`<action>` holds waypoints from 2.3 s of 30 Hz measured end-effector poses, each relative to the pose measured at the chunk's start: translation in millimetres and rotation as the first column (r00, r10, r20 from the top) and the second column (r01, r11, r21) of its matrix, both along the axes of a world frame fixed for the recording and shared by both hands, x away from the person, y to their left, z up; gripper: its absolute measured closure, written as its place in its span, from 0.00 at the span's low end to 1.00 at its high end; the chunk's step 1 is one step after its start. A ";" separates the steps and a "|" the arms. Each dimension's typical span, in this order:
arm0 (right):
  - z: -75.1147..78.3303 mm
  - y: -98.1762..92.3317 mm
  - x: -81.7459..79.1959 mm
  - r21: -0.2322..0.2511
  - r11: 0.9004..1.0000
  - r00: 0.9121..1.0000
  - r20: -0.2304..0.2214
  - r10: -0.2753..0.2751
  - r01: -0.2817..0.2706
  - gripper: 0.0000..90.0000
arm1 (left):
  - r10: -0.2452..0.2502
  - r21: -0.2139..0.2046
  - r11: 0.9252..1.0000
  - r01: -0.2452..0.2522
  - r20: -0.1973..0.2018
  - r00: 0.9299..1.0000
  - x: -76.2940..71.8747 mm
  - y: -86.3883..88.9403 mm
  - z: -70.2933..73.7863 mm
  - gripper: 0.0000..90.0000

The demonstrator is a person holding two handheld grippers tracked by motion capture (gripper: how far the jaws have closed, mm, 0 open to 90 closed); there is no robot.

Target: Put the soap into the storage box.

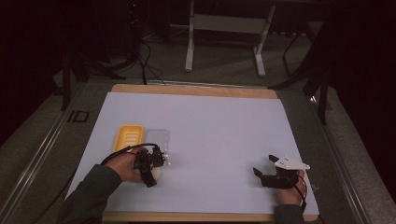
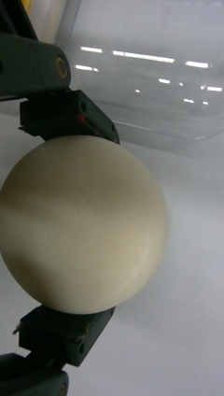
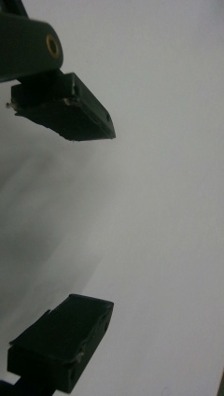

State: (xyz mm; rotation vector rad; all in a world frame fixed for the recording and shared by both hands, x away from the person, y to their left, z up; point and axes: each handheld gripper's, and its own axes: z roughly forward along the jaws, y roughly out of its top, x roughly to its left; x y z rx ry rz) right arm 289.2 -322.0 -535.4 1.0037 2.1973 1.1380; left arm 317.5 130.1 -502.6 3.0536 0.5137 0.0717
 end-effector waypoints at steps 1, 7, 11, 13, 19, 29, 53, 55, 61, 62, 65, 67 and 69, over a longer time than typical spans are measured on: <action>0.0 0.0 0.0 0.000 1.000 1.000 0.000 0.000 0.000 0.16 | 0.003 0.007 1.000 -0.003 0.002 1.000 0.6 1.6 0.3 0.28; 0.0 0.0 0.0 0.000 1.000 1.000 0.001 0.000 0.000 0.16 | 0.009 0.005 1.000 -0.009 0.007 1.000 2.0 5.0 2.6 0.28; 0.0 0.0 -0.1 0.001 1.000 1.000 0.001 0.000 0.000 0.16 | 0.014 0.001 1.000 -0.014 0.009 1.000 2.6 6.7 6.0 0.28; 0.0 0.0 0.0 0.000 1.000 1.000 0.001 0.000 0.000 0.16 | 0.018 0.000 1.000 -0.018 0.009 1.000 3.1 7.5 7.7 0.28; 0.0 0.0 -0.1 0.001 1.000 1.000 0.001 0.000 0.000 0.16 | 0.019 -0.006 1.000 -0.019 0.000 1.000 4.5 9.1 11.9 0.28; 0.0 0.0 -0.1 0.000 1.000 1.000 0.001 0.001 -0.001 0.16 | 0.030 -0.010 1.000 -0.030 0.009 1.000 6.8 12.7 20.4 0.28; -0.1 0.3 -0.1 -0.002 1.000 1.000 0.002 0.001 -0.001 0.16 | 0.062 -0.021 0.998 -0.061 0.031 0.998 18.2 21.3 41.4 0.28; -0.1 0.3 -0.1 -0.001 1.000 1.000 0.002 0.001 -0.001 0.16 | 0.067 -0.022 0.998 -0.067 0.034 0.997 20.1 22.2 43.5 0.28; -0.1 0.2 -0.1 -0.002 1.000 1.000 0.004 0.002 -0.002 0.16 | 0.079 -0.029 0.997 -0.078 0.039 0.996 24.7 23.4 48.1 0.28; -0.1 0.2 -0.1 -0.002 1.000 1.000 0.004 0.002 -0.002 0.16 | 0.079 -0.029 0.997 -0.078 0.040 0.996 25.6 23.8 48.8 0.28; -0.1 0.2 -0.1 -0.002 1.000 1.000 0.004 0.002 -0.002 0.16 | 0.086 -0.032 0.996 -0.084 0.043 0.995 26.8 25.1 50.3 0.28; -0.1 0.2 -0.1 -0.002 1.000 1.000 0.003 0.002 -0.002 0.16 | 0.101 -0.037 0.994 -0.099 0.047 0.994 29.3 28.4 52.9 0.28; -0.1 0.2 -0.1 -0.001 1.000 1.000 0.004 0.002 -0.002 0.16 | 0.104 -0.038 0.994 -0.103 0.048 0.993 29.6 29.3 53.6 0.28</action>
